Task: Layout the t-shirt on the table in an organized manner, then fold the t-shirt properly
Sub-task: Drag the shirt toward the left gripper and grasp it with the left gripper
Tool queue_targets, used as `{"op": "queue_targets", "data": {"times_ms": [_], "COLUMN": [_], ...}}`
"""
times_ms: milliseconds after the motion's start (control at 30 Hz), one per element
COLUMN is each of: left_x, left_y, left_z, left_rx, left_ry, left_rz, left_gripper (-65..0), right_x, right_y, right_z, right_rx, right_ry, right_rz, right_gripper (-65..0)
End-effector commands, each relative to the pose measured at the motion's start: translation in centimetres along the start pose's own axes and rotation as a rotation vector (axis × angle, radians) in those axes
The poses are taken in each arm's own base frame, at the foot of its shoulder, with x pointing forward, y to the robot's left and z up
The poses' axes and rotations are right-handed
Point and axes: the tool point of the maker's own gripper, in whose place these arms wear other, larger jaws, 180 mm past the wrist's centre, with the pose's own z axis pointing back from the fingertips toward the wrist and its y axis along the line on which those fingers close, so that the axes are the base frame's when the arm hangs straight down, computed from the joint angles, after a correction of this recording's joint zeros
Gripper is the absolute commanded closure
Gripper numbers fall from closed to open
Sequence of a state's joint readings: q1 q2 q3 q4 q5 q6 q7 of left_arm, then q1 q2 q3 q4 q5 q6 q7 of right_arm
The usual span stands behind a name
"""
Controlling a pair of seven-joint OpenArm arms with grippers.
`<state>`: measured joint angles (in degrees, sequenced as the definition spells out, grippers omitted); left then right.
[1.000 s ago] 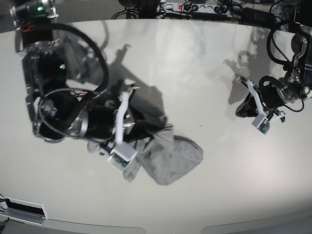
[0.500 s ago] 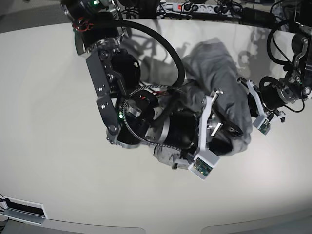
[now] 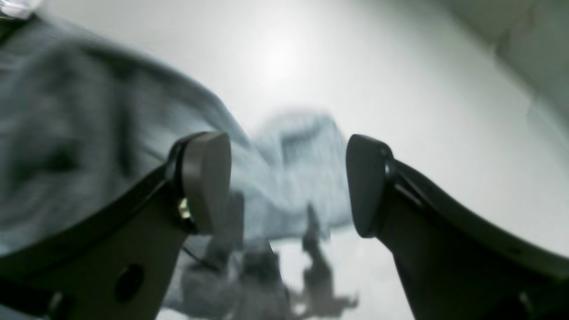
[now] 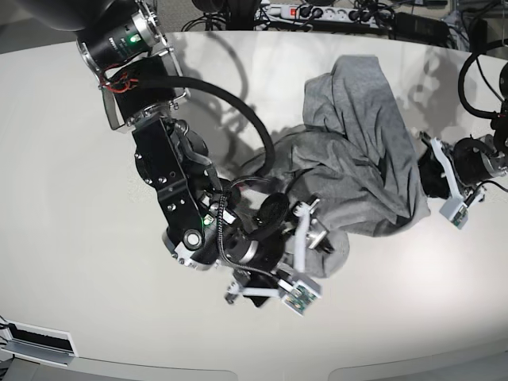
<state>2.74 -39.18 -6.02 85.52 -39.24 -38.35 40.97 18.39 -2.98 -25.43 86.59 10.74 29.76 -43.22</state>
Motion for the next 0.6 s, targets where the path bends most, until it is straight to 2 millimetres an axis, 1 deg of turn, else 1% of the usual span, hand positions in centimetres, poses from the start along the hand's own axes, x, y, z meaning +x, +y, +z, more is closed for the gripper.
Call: {"op": "queue_targets", "data": {"times_ms": [0, 33, 67, 167, 267, 333, 433, 500, 567], "left_x": [1.2, 0.9, 0.6, -0.3, -0.7, -1.2, -2.5, -3.3, -4.3], "left_y": [0.2, -0.1, -0.2, -0.4, -0.4, -0.6, -1.3, -2.1, -3.0], "left_z": [0.7, 0.7, 0.7, 0.7, 0.6, 0.5, 0.0, -0.5, -1.1], "left_rx": [-0.014, -0.028, -0.037, -0.043, -0.044, -0.049, -0.064, -0.080, -0.098], "left_ry": [-0.025, -0.007, 0.010, 0.051, 0.062, 0.068, 0.085, 0.091, 0.098], "left_rz": [-0.024, -0.015, -0.006, -0.001, 0.011, 0.025, 0.049, 0.077, 0.112], "left_gripper": [-32.8, -37.2, -39.1, -39.1, -39.1, -39.1, -39.0, -39.0, -39.0], "right_x": [1.4, 0.0, -1.2, -4.5, -6.7, -7.7, -8.8, -9.2, -9.1], "right_y": [-0.4, -0.7, -0.8, -1.2, -1.3, -1.2, -1.7, -1.5, -1.0], "right_z": [-0.3, -0.8, -1.3, -2.2, -3.1, -3.7, -4.2, -4.4, -4.7], "right_rx": [0.000, -0.001, 0.000, -0.011, -0.021, -0.026, -0.061, -0.056, -0.039], "right_ry": [-0.050, -0.015, 0.019, 0.099, 0.127, 0.129, 0.128, 0.125, 0.126], "right_rz": [-0.010, -0.032, -0.053, -0.114, -0.173, -0.206, -0.255, -0.280, -0.280], "right_gripper": [-41.9, -41.9, -41.9, -41.9, -41.9, -41.9, -41.9, -41.9, -41.5]}}
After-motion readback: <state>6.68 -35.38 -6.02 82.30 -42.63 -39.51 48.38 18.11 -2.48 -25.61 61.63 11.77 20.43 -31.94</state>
